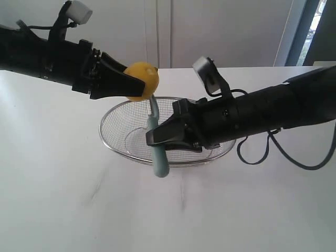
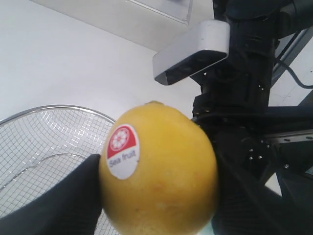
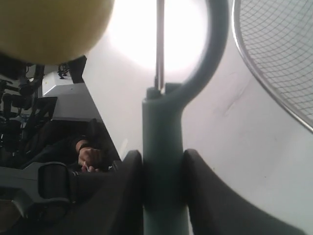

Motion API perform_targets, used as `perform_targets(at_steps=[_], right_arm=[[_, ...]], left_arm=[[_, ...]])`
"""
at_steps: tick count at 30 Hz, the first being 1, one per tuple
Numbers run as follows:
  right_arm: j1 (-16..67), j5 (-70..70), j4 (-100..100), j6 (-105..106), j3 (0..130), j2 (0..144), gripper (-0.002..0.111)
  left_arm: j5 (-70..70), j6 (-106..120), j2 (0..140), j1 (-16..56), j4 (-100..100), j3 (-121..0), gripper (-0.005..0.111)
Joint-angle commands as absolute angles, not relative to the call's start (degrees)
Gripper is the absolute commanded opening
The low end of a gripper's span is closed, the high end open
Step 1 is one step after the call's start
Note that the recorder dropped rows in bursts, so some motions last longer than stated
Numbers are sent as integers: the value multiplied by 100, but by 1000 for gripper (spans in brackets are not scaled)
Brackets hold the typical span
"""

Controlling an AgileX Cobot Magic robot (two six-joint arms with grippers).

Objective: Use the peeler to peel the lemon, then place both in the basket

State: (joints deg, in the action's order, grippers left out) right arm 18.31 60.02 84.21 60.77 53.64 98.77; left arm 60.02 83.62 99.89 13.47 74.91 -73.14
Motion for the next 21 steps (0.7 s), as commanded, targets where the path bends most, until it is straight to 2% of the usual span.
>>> perform_targets(at_steps=[1,21], right_arm=[[1885,6153,8585,6129,5357,9893,0],[1463,6080,8670,6016,5482,9489,0]], left_arm=[[6169,8380,9953,1328,7663,-7345,0],[6209,8380,9953,1328,7662,-7345,0]])
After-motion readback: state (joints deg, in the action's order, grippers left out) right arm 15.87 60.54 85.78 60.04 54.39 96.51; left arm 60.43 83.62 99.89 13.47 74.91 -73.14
